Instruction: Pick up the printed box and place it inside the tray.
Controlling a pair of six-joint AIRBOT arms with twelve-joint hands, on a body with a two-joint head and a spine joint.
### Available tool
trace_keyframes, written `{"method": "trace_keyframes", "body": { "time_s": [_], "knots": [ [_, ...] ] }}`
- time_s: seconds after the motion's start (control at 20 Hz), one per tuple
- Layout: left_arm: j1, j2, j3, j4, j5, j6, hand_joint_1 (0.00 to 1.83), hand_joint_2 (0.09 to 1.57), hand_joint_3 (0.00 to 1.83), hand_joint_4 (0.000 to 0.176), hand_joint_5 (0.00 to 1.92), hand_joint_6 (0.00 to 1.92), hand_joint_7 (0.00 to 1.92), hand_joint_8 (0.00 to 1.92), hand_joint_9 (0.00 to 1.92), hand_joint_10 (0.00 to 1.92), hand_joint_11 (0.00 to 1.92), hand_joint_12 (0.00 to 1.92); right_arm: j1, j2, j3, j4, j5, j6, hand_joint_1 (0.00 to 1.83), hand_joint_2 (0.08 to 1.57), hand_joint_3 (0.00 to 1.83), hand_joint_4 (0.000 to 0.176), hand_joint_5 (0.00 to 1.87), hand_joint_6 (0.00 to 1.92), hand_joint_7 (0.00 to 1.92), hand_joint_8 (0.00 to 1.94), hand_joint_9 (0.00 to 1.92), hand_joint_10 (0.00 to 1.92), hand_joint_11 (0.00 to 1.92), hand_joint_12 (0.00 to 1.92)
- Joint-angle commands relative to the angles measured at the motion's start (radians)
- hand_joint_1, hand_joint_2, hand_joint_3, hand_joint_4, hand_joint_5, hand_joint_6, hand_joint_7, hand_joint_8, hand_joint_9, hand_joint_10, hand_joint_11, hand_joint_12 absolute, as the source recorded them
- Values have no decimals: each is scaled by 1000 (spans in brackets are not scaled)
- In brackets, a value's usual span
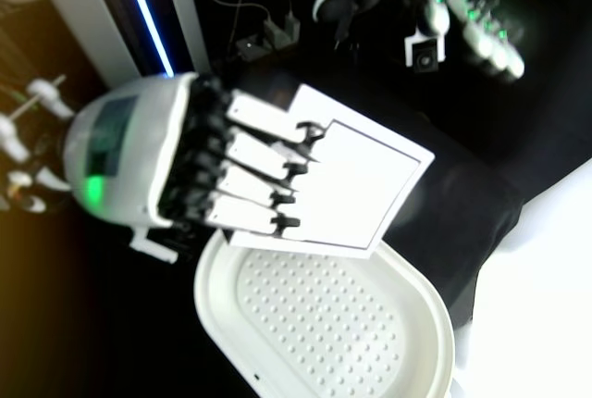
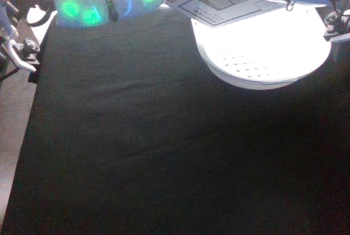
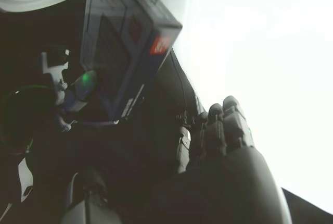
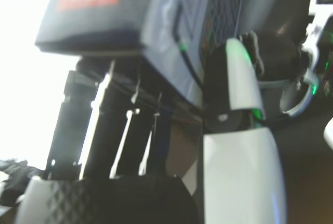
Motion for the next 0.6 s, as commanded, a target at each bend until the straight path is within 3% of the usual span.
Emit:
{"method": "trace_keyframes", "body": {
  "time_s": [0.0, 0.15, 0.2, 0.25, 0.3, 0.35, 0.4, 0.5, 0.55],
  "knots": [
    [8, 14, -10, -19, -150, -2, 235, 899, 0, 176, 0, 0, 0, 0, 0, 0, 0, 0, 20, 17, 2, 22, 110, -22, 1177, 1082, 0, 0, 1051, 855, 1600, 32, 1534, 615, 1312, 1327],
    [116, 62, -56, -52, -259, -2, 277, 864, 0, 176, 0, 0, 0, 0, 0, 0, 0, 0, 62, 33, -33, 26, 71, -185, 1179, 1077, 0, 0, 1056, 853, 1640, 146, 1483, 963, 1339, 1484],
    [151, 78, -72, -73, -299, 4, 174, 887, 0, 176, 0, 0, 0, 0, 0, 0, 0, 0, 79, 44, -56, 26, 48, -256, 1178, 1087, 5, 0, 1027, 901, 1452, 573, 1463, 1022, 1333, 1471],
    [163, 83, -78, -80, -312, 9, 174, 887, 0, 176, 0, 0, 0, 0, 0, 0, 0, 0, 85, 49, -65, 26, 40, -291, 1178, 1087, 5, 0, 1027, 901, 1452, 573, 1463, 1022, 1333, 1471],
    [176, 91, -89, -88, -322, 20, 176, 881, 0, 176, 0, 0, 0, 0, 0, 0, 0, 0, 95, 57, -79, 25, 26, -338, 1178, 1077, 4, 0, 1048, 866, 1330, 1062, 1451, 1362, 1390, 1639],
    [183, 94, -95, -88, -322, 23, 175, 877, 0, 176, 0, 0, 0, 0, 0, 0, 0, 0, 99, 63, -91, 25, 15, -381, 1179, 1077, 2, 0, 1051, 860, 1240, 1321, 1409, 1530, 1379, 1728],
    [193, 92, -98, -87, -318, 23, 152, 900, 5, 176, 0, 0, 0, 0, 0, 0, 0, 0, 99, 64, -93, 25, 5, -407, 1179, 1076, 0, 0, 1054, 864, 1177, 1089, 1351, 1238, 1285, 1574],
    [202, 91, -101, -87, -321, 23, 161, 903, 5, 176, 0, 0, 0, 0, 0, 0, 0, 0, 99, 64, -92, 26, 0, -440, 1175, 1083, 0, 0, 1041, 886, 1181, 987, 1345, 1150, 1265, 1542],
    [203, 91, -102, -87, -323, 23, 183, 899, 2, 176, 0, 0, 0, 0, 0, 0, 0, 0, 99, 64, -92, 26, -6, -458, 1161, 1113, 0, 0, 981, 979, 1127, 1021, 1286, 1261, 1214, 1663]
  ]
}}
